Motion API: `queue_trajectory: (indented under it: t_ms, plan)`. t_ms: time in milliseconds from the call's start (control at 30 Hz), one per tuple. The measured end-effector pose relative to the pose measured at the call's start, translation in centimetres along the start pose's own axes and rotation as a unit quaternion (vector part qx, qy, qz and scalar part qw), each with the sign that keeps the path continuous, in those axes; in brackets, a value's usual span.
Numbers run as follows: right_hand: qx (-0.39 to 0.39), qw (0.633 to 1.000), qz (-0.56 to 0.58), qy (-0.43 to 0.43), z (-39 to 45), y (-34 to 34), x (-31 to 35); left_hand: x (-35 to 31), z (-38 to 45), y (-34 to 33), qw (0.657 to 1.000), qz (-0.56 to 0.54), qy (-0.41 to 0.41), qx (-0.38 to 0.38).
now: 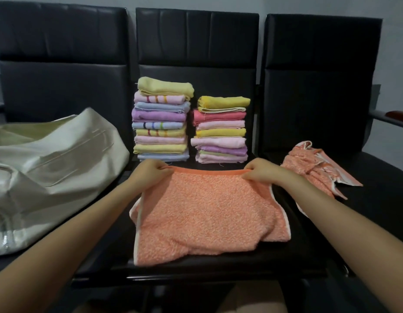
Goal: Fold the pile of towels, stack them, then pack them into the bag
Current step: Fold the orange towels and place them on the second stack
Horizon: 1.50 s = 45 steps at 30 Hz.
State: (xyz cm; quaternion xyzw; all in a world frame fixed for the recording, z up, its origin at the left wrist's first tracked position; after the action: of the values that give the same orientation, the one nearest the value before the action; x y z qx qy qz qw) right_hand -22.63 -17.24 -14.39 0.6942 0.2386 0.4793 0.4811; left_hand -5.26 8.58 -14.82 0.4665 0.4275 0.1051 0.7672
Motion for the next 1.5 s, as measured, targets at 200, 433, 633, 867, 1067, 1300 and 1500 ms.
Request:
queue_trajectory:
  t_ms: [200,433,633,867,1067,1300,1500]
  plan:
    - [-0.101,0.992,0.009,-0.08,1.4,-3.6,-3.0,1.7,2.9,-2.5,0.997,0.075,0.023,-0.008]
    - [-0.219,0.973,0.034,-0.063,1.4,-5.4,-4.5,4.1,3.9,-4.5,0.986,0.16,0.006,-0.05]
    - [-0.261,0.961,0.023,-0.094,1.1,-5.4,-5.6,5.8,4.0,-4.4,0.988,0.083,0.049,-0.117]
    - [-0.247,0.963,0.04,-0.102,1.1,-5.3,-5.7,6.2,4.5,-5.1,0.984,0.1,0.073,-0.129]
    - [-0.224,0.967,0.068,-0.104,0.9,-5.4,-5.4,6.9,4.8,-5.5,0.991,0.061,0.076,-0.093]
    - [-0.258,0.949,0.157,-0.091,0.6,-5.1,-6.4,5.9,4.3,-5.5,0.993,0.043,0.082,-0.078]
    - [-0.285,0.938,0.168,-0.099,0.8,-5.0,-6.8,5.7,3.5,-5.4,0.993,0.032,0.092,-0.064]
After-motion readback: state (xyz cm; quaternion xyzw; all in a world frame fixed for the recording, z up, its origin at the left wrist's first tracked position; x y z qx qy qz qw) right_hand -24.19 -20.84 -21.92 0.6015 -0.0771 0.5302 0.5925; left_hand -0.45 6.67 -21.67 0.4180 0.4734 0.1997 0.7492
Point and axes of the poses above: each hand's wrist, its own z-axis towards the middle knuckle, its own y-axis out of the back of the hand, x = y × z, the point moved 6 cm from there along z, towards the middle knuckle
